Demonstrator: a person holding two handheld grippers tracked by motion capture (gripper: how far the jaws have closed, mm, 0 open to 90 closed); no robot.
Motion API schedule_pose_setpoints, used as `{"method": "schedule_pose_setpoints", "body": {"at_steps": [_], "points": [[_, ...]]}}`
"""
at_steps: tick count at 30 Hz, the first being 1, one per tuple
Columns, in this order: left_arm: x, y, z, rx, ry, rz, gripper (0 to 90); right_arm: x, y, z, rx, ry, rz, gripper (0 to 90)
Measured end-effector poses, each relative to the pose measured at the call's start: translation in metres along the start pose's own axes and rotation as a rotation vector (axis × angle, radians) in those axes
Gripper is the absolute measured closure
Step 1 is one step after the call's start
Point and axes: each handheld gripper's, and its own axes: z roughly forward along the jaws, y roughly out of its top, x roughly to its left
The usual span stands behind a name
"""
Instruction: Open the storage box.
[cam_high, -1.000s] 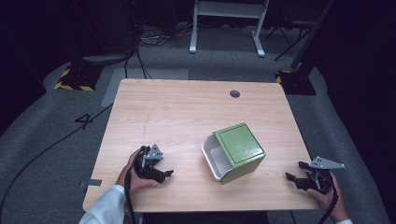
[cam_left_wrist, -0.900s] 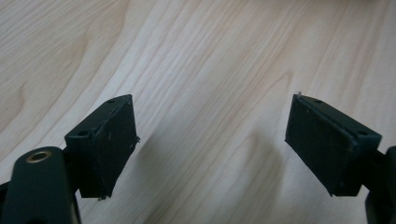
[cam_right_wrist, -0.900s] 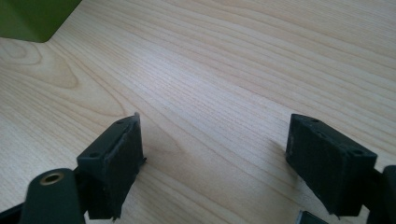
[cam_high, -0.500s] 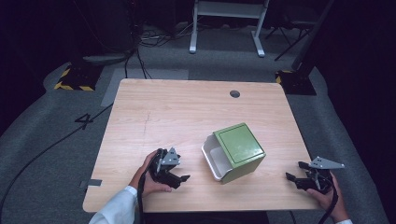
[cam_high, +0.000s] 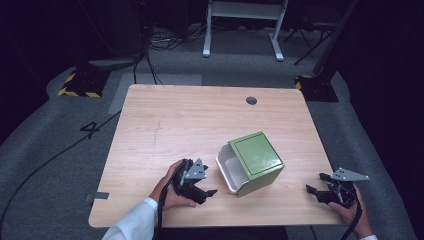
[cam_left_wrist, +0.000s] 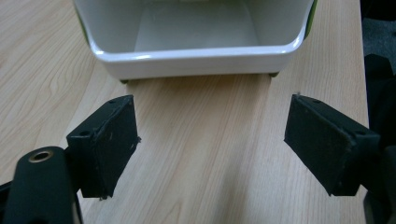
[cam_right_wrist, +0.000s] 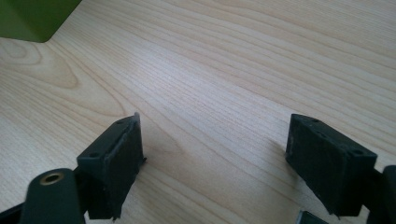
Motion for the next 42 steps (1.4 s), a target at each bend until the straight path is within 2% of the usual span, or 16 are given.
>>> {"method": "schedule_pose_setpoints", "body": {"at_steps": [1, 4, 5, 12, 17, 18, 19, 27, 30, 34, 36, 37, 39, 40, 42], "points": [[-0.002, 0.005, 0.003, -0.002, -0.015, 0.015, 17.6, 0.0, 0.0, 0.0, 0.0, 0.0, 0.0, 18.9], [-0.005, 0.01, 0.006, -0.005, -0.025, 0.028, 19.4, 0.0, 0.0, 0.0, 0.0, 0.0, 0.0, 18.9], [-0.008, 0.014, 0.009, -0.005, -0.027, 0.05, 20.6, 0.0, 0.0, 0.0, 0.0, 0.0, 0.0, 18.9], [-0.013, 0.028, 0.019, -0.013, -0.049, 0.087, 21.6, 0.0, 0.0, 0.0, 0.0, 0.0, 0.0, 18.9], [-0.014, 0.033, 0.026, -0.012, -0.085, 0.095, 17.7, 0.0, 0.0, 0.0, 0.0, 0.0, 0.0, 18.9], [-0.013, 0.034, 0.031, -0.017, -0.111, 0.097, 17.1, 0.0, 0.0, 0.0, 0.0, 0.0, -0.001, 18.9], [-0.013, 0.034, 0.031, -0.017, -0.111, 0.097, 17.1, 0.0, 0.0, 0.0, 0.0, 0.0, -0.001, 18.9], [-0.016, 0.04, 0.05, 0.02, -0.171, 0.122, 17.1, 0.0, 0.0, 0.0, 0.0, 0.0, -0.001, 19.0], [-0.02, 0.04, 0.057, 0.047, -0.179, 0.128, 17.4, 0.0, 0.0, 0.0, -0.001, 0.0, -0.001, 19.0], [-0.022, 0.04, 0.059, 0.045, -0.173, 0.127, 17.4, 0.0, 0.0, 0.0, -0.001, 0.001, -0.001, 19.1], [-0.021, 0.039, 0.059, 0.038, -0.172, 0.134, 20.0, 0.0, 0.0, 0.0, -0.001, 0.001, -0.001, 19.1], [-0.02, 0.038, 0.059, 0.037, -0.179, 0.118, 23.0, 0.0, 0.0, 0.0, -0.001, 0.001, -0.001, 19.1], [-0.019, 0.038, 0.059, 0.033, -0.189, 0.118, 25.9, 0.0, 0.0, 0.0, -0.001, 0.001, -0.001, 19.1], [-0.02, 0.038, 0.062, 0.046, -0.205, 0.118, 26.6, 0.0, 0.0, 0.0, -0.001, 0.001, -0.001, 19.1], [-0.022, 0.038, 0.062, 0.059, -0.204, 0.13, 26.9, 0.0, 0.0, 0.0, -0.001, 0.001, -0.001, 19.1]]}}
